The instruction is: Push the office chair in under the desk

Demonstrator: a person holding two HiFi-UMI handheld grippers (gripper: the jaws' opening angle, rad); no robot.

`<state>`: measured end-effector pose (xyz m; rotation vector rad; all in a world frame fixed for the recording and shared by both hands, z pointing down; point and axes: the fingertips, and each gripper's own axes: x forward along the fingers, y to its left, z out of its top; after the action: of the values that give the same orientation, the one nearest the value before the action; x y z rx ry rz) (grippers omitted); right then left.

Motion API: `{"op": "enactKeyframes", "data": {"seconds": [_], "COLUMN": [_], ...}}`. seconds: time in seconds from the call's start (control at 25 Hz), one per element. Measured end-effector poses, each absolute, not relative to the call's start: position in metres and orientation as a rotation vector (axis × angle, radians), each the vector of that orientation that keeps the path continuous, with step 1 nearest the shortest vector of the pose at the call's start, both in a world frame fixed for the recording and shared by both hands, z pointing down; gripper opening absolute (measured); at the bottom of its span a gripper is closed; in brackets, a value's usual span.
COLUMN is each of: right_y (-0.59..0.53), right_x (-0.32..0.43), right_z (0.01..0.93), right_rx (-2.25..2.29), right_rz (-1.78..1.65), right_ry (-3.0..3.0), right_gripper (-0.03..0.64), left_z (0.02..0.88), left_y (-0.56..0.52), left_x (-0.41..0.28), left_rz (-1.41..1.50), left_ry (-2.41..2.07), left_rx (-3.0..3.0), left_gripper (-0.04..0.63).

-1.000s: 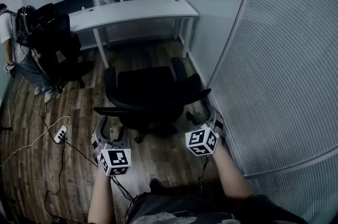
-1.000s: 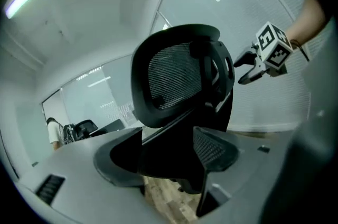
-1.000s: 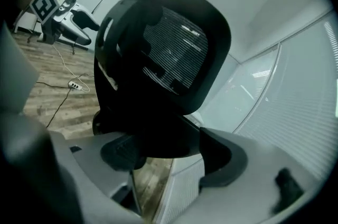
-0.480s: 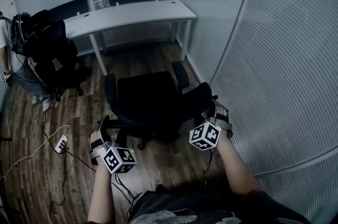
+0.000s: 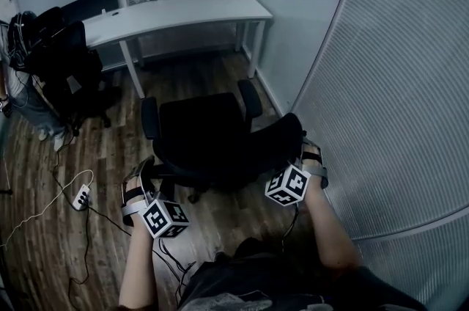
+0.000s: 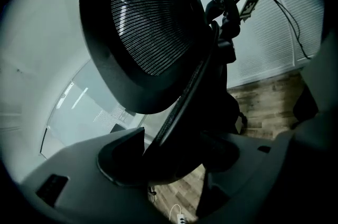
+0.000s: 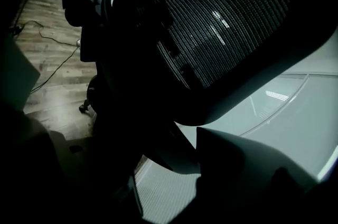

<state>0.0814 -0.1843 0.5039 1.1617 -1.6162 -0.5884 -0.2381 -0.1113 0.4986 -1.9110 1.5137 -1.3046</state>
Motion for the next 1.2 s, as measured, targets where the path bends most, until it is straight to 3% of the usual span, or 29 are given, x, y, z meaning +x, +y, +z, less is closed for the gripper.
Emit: {"op": "enactKeyframes", "data": {"seconds": [0.72, 1.2], "right_y": [-0.282, -0.4], "right_x": [0.026, 0.036], "right_z": [0.513, 0.514], "right_rx": [1.159, 1.145], "right_rz": [-0.611, -0.596], "right_ry": [-1.69, -1.663], "right_gripper": [0.304, 0.305], "left_z": [0.509, 0.51], "left_y": [-0.219, -0.336], "left_x": [-0.297, -0.287], "left_rz": [-1.356, -1.3], "left_ry": [1.508, 1.516], "left_rx": [-1.812, -1.818], "left_gripper": [0.285, 0.282]}}
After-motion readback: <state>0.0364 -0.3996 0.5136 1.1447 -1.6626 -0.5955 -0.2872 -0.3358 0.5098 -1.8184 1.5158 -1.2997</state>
